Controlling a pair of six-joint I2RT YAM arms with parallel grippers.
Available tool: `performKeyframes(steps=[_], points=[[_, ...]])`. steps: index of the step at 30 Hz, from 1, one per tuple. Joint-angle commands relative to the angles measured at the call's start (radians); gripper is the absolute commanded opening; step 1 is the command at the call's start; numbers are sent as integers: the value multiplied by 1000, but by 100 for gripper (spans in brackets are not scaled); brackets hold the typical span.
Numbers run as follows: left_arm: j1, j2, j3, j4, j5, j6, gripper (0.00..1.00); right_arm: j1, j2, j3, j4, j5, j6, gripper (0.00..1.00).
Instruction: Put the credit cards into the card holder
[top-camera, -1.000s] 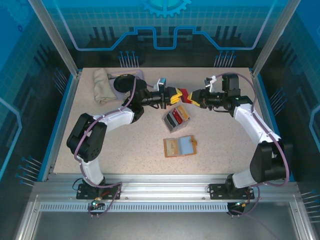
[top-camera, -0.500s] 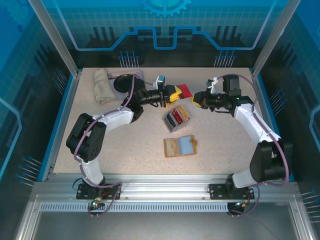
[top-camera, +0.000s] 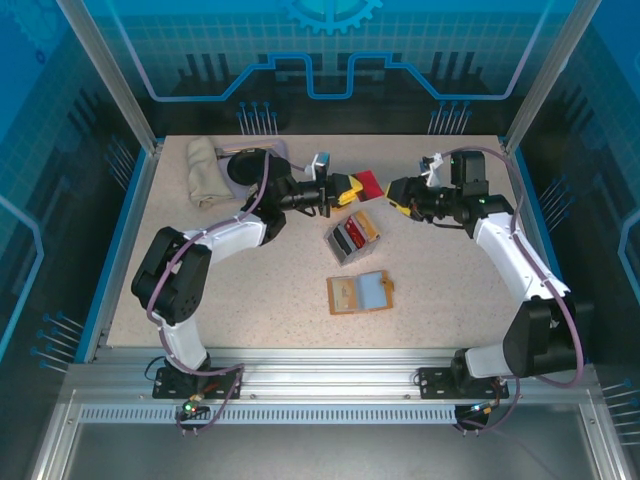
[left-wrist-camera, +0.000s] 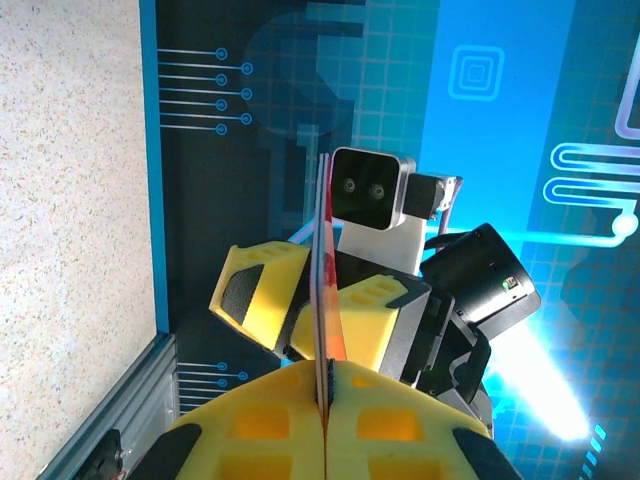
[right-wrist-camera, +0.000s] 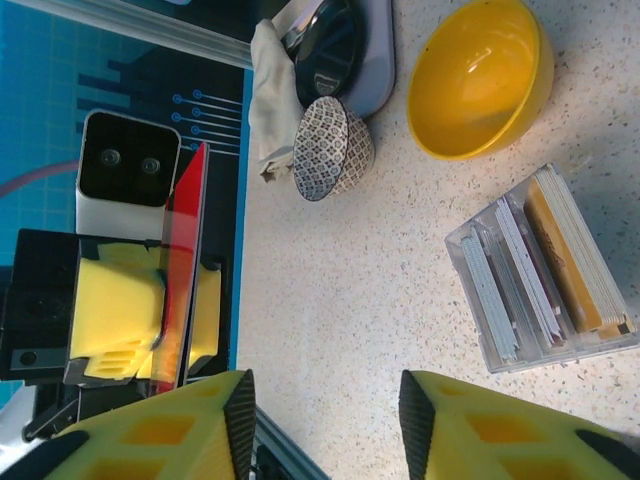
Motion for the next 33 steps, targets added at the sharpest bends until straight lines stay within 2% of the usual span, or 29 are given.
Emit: performKeyframes(steps=[1,7,11,14,15,18,23,33], points=[[4,-37,7,-30,30,42,3,-7,-13,19,56,-69,30,54],[4,-38,24,-46,43,55,3,40,37,60,72,-141,38,56],[4,-44,18,-54,37,59,2,18,-6,45,0,18,28,54],[5,-49,18,-71,38,70,2,-16,-39,0,100,-20,81,52],[4,-53,18,-79,37,74,2,-24,-39,5,96,-31,84,52],[5,-58,15,-86,40,86,2,-29,-53,48,-13,52,13,53],[5,-59,19,-96,46,100,2,-7,-4,100,18,-94,8,57],[4,-53,33,-52,72,93,3,58,113,151,-31,-139,-33,52]])
